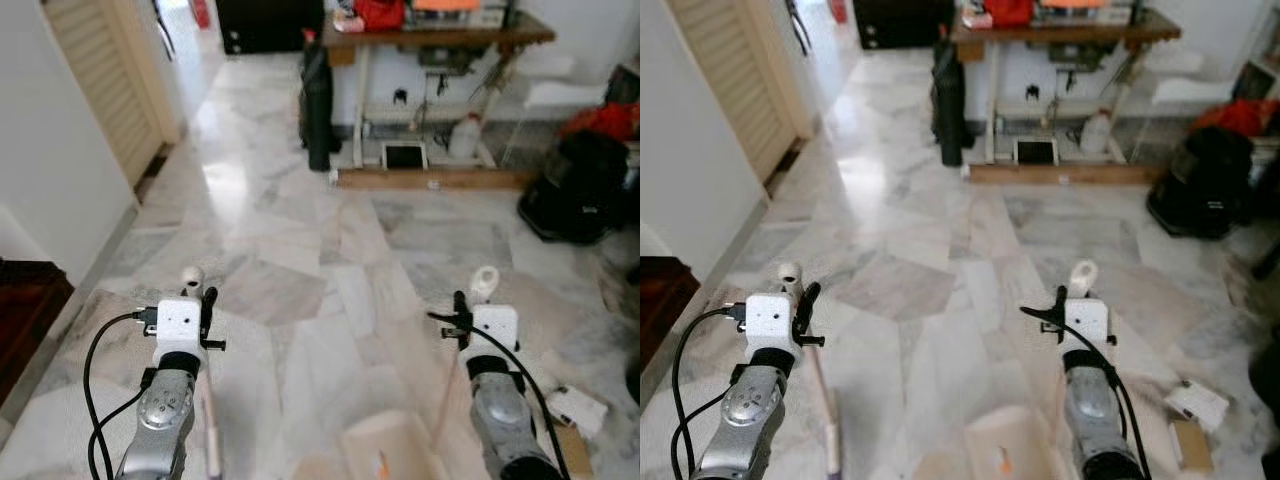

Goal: Sweep floor

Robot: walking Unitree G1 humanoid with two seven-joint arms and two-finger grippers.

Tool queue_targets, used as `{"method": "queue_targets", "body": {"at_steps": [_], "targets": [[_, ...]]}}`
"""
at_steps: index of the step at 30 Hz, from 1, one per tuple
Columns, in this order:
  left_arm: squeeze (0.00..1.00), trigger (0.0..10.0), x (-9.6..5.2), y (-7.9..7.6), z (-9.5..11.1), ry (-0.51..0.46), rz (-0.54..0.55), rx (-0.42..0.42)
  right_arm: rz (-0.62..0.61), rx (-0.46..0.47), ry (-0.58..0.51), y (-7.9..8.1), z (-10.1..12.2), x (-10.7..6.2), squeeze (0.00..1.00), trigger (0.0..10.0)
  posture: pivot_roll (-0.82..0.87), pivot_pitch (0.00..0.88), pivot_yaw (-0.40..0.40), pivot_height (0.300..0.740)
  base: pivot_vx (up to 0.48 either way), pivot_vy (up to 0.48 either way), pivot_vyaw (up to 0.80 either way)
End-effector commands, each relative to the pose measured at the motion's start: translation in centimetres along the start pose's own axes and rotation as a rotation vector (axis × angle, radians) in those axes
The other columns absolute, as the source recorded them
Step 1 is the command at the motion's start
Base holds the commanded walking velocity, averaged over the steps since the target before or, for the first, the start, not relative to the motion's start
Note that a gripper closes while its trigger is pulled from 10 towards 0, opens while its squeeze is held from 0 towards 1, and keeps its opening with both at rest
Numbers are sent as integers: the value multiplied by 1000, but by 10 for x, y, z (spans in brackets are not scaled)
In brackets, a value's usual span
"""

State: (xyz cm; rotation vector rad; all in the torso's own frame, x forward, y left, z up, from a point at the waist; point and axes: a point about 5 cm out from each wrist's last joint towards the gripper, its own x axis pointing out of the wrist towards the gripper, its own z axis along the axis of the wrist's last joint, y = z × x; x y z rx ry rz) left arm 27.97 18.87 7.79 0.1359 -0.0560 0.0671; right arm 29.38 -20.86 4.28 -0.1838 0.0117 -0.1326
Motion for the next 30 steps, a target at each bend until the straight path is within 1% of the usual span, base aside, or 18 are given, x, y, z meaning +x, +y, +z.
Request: {"method": "queue_targets", "body": {"at_steps": [1, 30], "targets": [[0, 10000, 3, 6, 8, -40, 9, 23, 14, 22, -50, 8, 12, 7, 0, 10000, 127, 0, 9, 740, 341, 0, 0], [0, 10000, 4, 6, 7, -37, 1, 27, 2, 43, -37, 8, 11, 8, 0, 10000, 127, 0, 14, 740, 351, 0, 0]]}}
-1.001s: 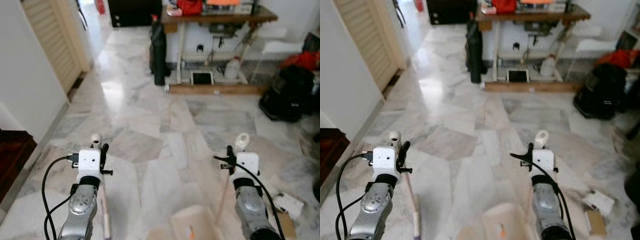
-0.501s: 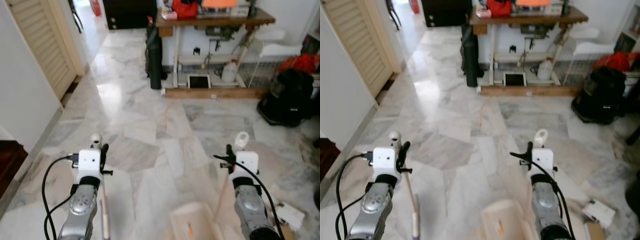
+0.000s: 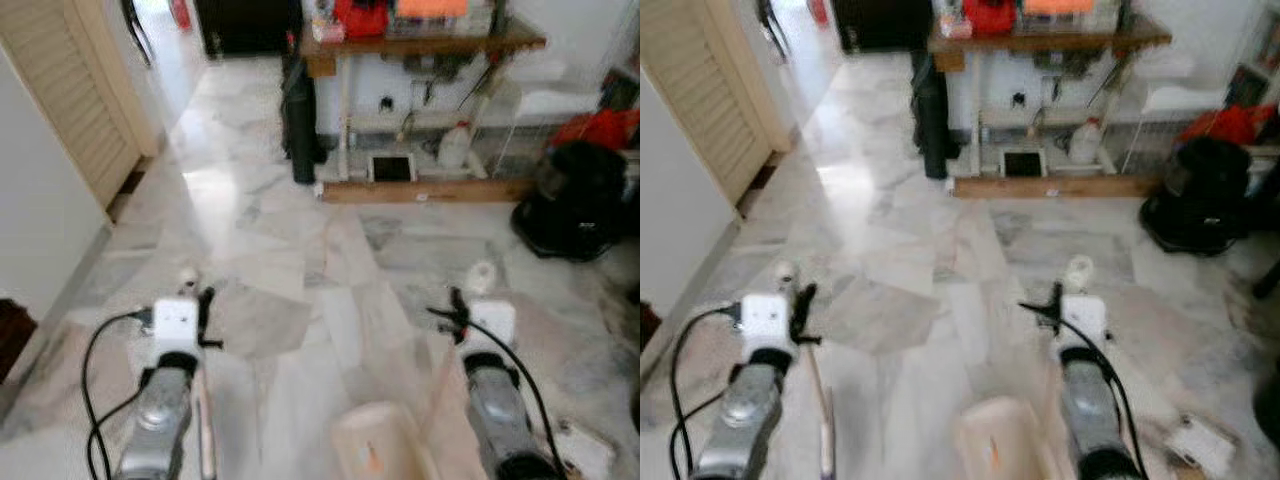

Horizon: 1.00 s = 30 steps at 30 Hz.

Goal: Sweep floor

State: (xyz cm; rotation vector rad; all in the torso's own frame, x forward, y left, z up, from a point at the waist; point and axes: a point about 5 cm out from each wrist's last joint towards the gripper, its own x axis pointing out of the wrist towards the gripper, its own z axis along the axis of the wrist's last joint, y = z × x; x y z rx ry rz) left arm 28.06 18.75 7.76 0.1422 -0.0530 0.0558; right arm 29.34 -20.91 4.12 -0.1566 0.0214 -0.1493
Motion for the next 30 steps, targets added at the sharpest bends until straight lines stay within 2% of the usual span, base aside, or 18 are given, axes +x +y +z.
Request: {"method": "queue_targets", "body": {"at_steps": [1, 30], "targets": [[0, 10000, 3, 7, 8, -39, 13, 21, 19, 17, -49, 9, 13, 8, 0, 10000, 126, 0, 14, 740, 356, 0, 0], [0, 10000, 3, 8, 7, -39, 21, 21, 16, 20, -46, 8, 12, 8, 0, 10000, 128, 0, 12, 740, 358, 0, 0]]}}
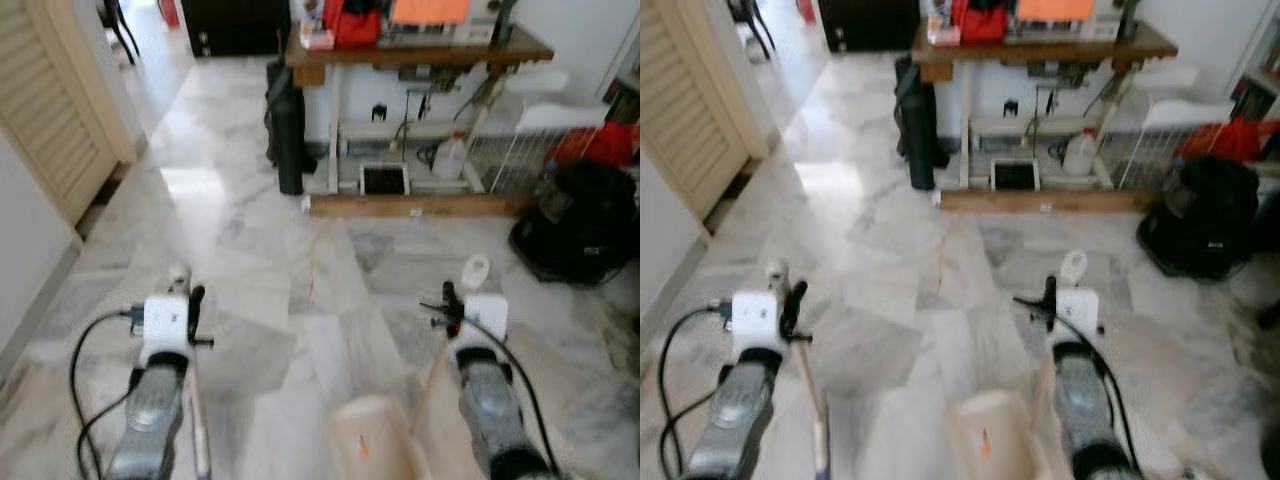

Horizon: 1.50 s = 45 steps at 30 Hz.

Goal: Sweep floor

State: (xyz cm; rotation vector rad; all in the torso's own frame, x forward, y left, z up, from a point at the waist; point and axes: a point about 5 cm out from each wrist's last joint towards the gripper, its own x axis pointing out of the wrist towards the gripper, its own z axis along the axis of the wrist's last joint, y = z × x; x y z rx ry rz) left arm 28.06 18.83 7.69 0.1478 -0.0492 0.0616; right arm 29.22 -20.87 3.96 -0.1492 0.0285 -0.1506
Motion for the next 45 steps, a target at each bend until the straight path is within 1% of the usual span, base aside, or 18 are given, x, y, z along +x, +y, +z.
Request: {"method": "queue_targets", "body": {"at_steps": [1, 8, 32, 36, 39, 41, 45], "targets": [[0, 10000, 3, 8, 8, -43, 18, 14, 17, 13, -53, 8, 14, 9, 0, 10000, 130, 0, 12, 740, 281, 0, 0], [0, 10000, 4, 7, 9, -46, 17, 11, 16, 13, -47, 8, 14, 9, 0, 10000, 129, 0, 13, 740, 40, 0, -59], [0, 10000, 3, 5, 8, -42, 4, 9, 5, 11, -24, 5, 11, 9, 0, 10000, 129, 0, 8, 740, 0, 0, -800], [0, 10000, 3, 5, 8, -41, 4, 14, 4, 10, -23, 5, 11, 9, 0, 10000, 128, 0, 7, 740, 0, 0, -800], [0, 10000, 3, 6, 8, -42, 6, 35, 2, 8, -24, 5, 11, 9, 0, 10000, 128, 0, 6, 740, 0, 0, -800], [0, 10000, 3, 6, 8, -44, 5, 41, 1, 6, -23, 5, 11, 10, 0, 10000, 128, 0, 6, 740, 0, -480, -800], [0, 10000, 3, 6, 8, -45, 10, 12, -2, 6, -24, 4, 11, 10, 0, 10000, 128, 0, 6, 740, 0, -319, -800]]}}
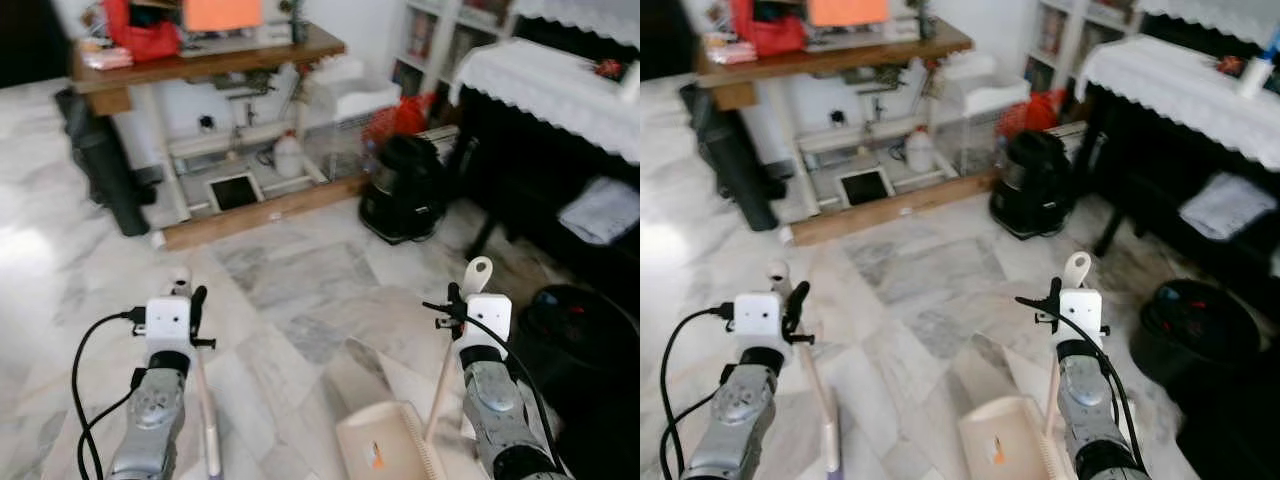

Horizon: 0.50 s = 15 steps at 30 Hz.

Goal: Sweep floor

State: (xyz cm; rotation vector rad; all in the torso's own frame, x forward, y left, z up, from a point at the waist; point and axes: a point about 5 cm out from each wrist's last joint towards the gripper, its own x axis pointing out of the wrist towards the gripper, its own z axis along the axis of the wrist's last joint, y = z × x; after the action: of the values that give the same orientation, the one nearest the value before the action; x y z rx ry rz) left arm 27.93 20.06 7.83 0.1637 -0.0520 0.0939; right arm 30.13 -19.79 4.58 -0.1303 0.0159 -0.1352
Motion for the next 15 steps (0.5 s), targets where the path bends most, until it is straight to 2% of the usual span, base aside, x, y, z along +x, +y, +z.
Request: {"method": "queue_targets", "body": {"at_steps": [1, 15], "targets": [[0, 10000, 4, -7, 8, -46, -23, 1, -18, -14, -13, -7, 3, 2, 0, 10000, 127, 0, 7, 740, 0, 0, -800], [0, 10000, 3, -6, 9, -48, -21, 11, -19, -16, -12, -7, 4, 3, 0, 10000, 130, 0, 5, 740, 0, 0, -800]]}}
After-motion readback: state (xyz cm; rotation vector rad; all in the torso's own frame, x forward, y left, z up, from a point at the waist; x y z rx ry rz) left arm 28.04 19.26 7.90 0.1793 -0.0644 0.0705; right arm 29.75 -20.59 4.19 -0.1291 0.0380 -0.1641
